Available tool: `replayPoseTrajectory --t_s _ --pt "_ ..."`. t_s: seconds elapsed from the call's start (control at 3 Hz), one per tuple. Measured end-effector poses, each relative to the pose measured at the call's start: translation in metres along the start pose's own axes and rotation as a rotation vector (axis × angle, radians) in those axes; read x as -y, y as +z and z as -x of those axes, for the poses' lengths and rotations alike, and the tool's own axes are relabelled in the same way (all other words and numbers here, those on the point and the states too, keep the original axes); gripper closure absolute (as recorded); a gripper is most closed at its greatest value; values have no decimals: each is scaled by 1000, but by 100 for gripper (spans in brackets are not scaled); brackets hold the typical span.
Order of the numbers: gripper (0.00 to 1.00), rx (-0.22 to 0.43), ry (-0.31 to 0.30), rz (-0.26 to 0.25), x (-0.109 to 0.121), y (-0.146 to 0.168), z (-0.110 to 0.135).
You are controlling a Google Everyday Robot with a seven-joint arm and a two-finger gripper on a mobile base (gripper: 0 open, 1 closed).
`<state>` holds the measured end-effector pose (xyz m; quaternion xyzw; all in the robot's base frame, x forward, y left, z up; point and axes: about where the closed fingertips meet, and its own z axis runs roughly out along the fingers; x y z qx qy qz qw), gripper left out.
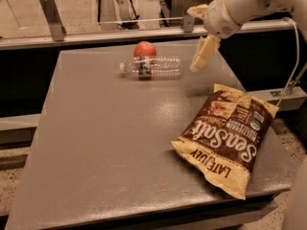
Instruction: Move water bottle near apple
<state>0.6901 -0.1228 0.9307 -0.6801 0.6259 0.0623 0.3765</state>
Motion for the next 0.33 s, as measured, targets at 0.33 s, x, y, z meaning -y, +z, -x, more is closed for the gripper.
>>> replayPoseTrajectory --t_s 0.33 --pt "0 8 13 -6 -1 -6 -4"
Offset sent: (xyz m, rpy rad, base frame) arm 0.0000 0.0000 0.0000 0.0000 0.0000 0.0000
